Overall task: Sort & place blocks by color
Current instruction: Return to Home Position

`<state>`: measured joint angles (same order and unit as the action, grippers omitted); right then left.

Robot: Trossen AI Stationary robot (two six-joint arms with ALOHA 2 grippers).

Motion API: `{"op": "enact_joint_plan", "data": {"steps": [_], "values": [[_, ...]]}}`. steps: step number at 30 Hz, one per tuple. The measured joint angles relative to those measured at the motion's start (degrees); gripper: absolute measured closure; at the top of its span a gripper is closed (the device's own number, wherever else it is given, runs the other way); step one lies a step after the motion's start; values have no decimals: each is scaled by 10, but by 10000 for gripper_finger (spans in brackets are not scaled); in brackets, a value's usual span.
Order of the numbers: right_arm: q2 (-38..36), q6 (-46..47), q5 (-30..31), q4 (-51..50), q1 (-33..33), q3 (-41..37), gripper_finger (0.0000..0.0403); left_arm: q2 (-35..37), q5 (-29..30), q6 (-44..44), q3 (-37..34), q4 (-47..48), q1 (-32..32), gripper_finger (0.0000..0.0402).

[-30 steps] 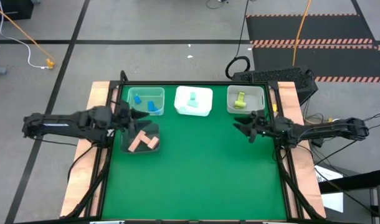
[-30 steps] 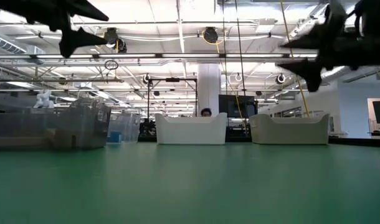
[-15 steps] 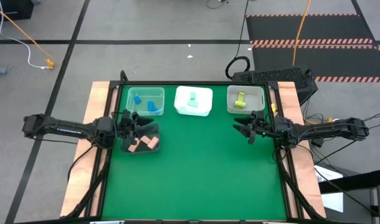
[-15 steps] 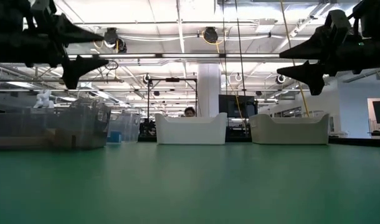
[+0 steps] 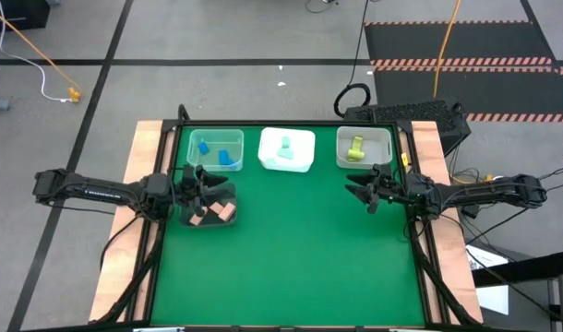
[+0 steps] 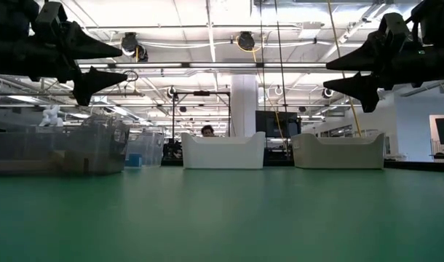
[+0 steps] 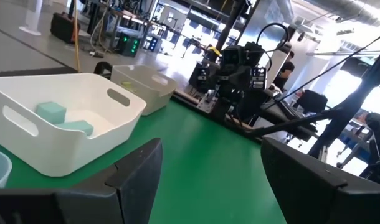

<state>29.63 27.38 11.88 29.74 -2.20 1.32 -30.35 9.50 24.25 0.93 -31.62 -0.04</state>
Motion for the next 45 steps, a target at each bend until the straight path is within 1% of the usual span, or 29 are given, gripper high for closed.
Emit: {"op": "enact_joint_plan", "data": {"steps": [8,15,19,24,29,34,39,45], "values": [[-3,0,0,-2,0,-1,195,0,0,0,0,0,0,131],[-54,0,0,-4,-15,-2,195,8,0,0,0,2,0,131],[-89,0,0,-5,-50,-2,195,26,0,0,0,2,9,131],[-142,0,0,-5,-126,-2,195,48,0,0,0,1,41,131],[-192,0,0,-5,-222,-2,195,63,0,0,0,1,92,131],[-230,0,0,-5,-325,-2,195,72,0,0,0,1,166,131],[-260,0,0,-5,-412,-2,195,77,0,0,0,0,262,131],[-296,0,0,-1,-497,-2,195,87,0,0,0,2,394,131]]}}
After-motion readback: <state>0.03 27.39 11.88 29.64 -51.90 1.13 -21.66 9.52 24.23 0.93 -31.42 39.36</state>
